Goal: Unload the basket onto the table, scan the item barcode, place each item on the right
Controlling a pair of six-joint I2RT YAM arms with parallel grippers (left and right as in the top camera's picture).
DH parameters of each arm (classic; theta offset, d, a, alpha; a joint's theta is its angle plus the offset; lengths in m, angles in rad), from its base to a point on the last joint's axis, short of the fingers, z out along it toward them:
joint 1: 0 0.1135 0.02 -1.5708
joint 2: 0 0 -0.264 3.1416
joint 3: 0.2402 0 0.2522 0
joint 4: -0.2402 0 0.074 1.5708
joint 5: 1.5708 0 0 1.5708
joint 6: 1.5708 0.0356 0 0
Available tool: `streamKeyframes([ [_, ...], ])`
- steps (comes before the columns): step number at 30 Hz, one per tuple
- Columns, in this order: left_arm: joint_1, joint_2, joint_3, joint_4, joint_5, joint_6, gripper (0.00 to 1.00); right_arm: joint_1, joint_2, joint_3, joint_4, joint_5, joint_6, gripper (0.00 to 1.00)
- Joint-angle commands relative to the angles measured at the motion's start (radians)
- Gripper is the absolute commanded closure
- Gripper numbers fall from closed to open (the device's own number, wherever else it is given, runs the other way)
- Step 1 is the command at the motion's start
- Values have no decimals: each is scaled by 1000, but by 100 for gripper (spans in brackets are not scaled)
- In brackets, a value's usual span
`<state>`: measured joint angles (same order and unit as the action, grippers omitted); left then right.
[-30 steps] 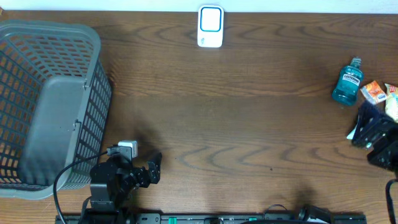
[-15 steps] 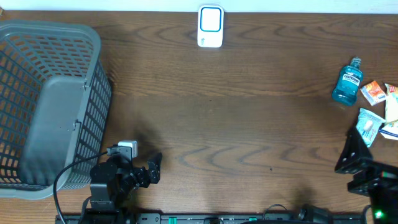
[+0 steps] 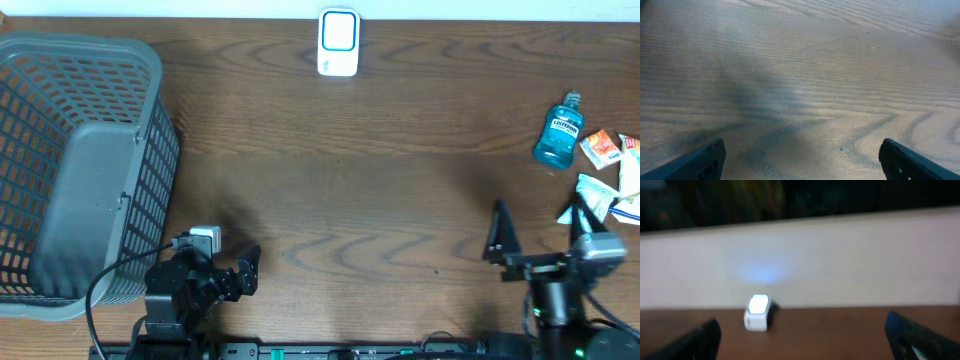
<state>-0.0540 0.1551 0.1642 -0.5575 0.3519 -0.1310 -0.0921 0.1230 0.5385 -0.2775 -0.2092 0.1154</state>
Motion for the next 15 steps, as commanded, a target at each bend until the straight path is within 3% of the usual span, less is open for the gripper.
streamKeyframes([
  [1, 3, -2, -10, -11, -5, -5, 2, 42, -71, -151, 85, 17, -27, 1],
  [11, 3, -2, -10, -11, -5, -5, 2, 71, -118, -534, 416, 36, -27, 1],
  [15, 3, -2, -10, -11, -5, -5, 2, 74, -118, -533, 338, 74, -27, 1],
])
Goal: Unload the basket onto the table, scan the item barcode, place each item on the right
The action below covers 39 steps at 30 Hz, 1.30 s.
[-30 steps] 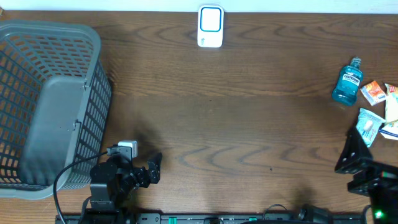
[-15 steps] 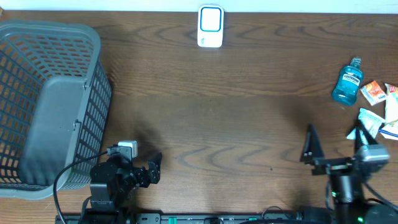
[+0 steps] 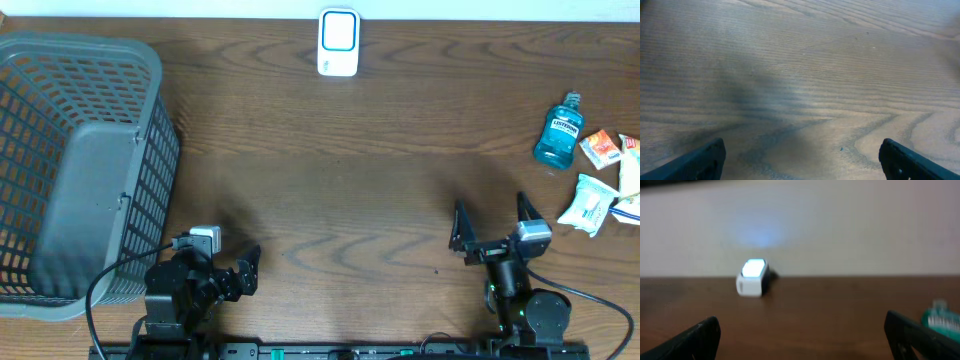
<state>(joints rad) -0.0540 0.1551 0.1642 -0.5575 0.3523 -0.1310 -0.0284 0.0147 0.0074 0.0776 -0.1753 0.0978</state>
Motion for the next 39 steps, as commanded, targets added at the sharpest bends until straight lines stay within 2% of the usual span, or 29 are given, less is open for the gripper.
streamKeyframes([
  [1, 3, -2, -10, -11, -5, -5, 2, 10, -10, -2, -28, 43, -10, 1],
  [6, 3, -2, -10, -11, -5, -5, 2, 11, -9, -2, -149, 42, -10, 1],
  [32, 3, -2, -10, -11, -6, -5, 2, 10, -5, -2, -142, 42, -10, 1],
  [37, 3, -30, -34, 130, -51, 5, 2, 10, -5, -2, -142, 42, -10, 1],
  [39, 3, -51, -58, 214, -51, 72, 2, 10, -5, -2, -142, 42, -10, 1],
])
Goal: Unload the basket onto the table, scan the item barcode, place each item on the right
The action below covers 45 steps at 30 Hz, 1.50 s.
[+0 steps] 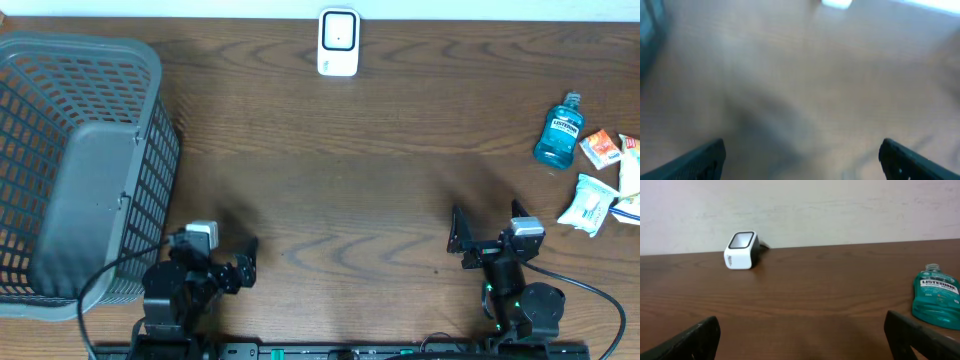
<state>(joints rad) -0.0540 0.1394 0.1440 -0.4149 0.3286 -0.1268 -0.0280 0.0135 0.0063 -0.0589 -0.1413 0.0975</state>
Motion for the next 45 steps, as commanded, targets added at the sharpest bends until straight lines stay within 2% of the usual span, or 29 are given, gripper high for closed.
streamKeyframes([
  [1, 3, -47, -45, 102, -27, 110, 2, 9, -4, -1, -5, 8, -9, 1],
  [5, 3, -110, -62, 159, -35, 249, 2, 9, -4, -1, -5, 8, -9, 1],
  [8, 3, -137, -70, 185, -108, 250, 2, 9, -4, -1, -5, 8, -9, 1],
  [13, 3, -138, -141, 357, -182, 249, 2, 9, -4, -1, -5, 8, -9, 1],
  [20, 3, -138, -140, 348, -243, 155, 2, 9, -4, -1, -5, 8, -9, 1],
  [25, 3, -138, -140, 346, -256, 146, 2, 9, -4, -1, -5, 8, -10, 1],
  [27, 3, -138, -140, 343, -296, 95, 2, 9, -4, -1, -5, 8, -9, 1],
  [45, 3, -138, -140, 346, -292, 95, 2, 9, -4, -1, -5, 8, -9, 1],
])
